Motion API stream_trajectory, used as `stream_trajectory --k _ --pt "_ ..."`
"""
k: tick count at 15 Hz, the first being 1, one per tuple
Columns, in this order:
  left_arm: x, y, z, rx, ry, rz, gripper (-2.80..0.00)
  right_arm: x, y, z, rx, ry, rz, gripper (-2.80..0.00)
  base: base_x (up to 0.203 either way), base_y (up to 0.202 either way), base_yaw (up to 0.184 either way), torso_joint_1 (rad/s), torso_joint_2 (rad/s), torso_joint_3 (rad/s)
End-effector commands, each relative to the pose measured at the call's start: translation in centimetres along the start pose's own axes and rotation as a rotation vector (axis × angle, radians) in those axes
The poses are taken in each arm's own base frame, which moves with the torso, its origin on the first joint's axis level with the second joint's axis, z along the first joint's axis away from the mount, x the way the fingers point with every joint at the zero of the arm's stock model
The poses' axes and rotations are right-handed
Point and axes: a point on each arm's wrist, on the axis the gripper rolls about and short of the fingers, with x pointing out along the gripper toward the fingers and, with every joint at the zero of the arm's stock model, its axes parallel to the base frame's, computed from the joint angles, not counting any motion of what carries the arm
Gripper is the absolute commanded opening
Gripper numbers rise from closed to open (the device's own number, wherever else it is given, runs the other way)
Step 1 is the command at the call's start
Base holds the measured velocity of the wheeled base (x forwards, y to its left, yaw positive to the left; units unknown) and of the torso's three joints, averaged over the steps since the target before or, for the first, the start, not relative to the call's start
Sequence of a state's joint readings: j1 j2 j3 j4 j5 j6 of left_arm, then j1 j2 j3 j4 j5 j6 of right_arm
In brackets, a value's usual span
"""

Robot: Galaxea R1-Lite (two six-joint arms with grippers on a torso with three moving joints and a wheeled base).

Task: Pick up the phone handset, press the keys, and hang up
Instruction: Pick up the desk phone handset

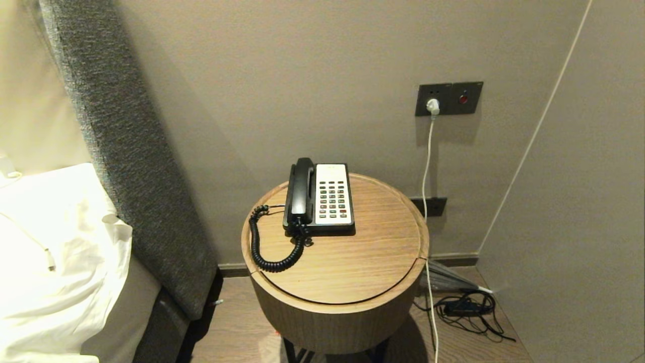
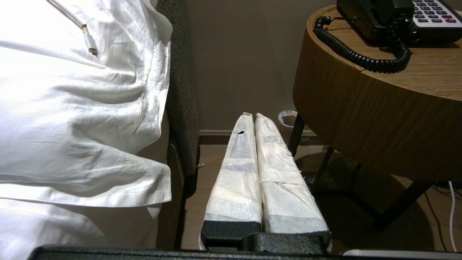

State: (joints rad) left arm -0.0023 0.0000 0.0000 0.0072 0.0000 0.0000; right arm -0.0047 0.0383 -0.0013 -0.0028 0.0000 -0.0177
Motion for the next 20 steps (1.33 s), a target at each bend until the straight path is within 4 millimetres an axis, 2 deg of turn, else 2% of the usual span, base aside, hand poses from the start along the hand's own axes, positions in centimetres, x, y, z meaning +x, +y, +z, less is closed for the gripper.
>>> stream_trajectory --k 1,20 --pt "0.01 0.00 0.00 0.000 0.002 -0.001 -2.80 0.00 0.00 0.01 -0.001 -0.001 0.000 -2.80 0.000 0.000 0.000 -0.002 0.00 -0.105" --pt "0.01 0.00 0.00 -0.001 0.002 -0.001 -2.80 -0.01 0.00 0.04 -0.001 -0.001 0.000 -2.80 0.000 0.000 0.000 0.004 0.00 -0.193"
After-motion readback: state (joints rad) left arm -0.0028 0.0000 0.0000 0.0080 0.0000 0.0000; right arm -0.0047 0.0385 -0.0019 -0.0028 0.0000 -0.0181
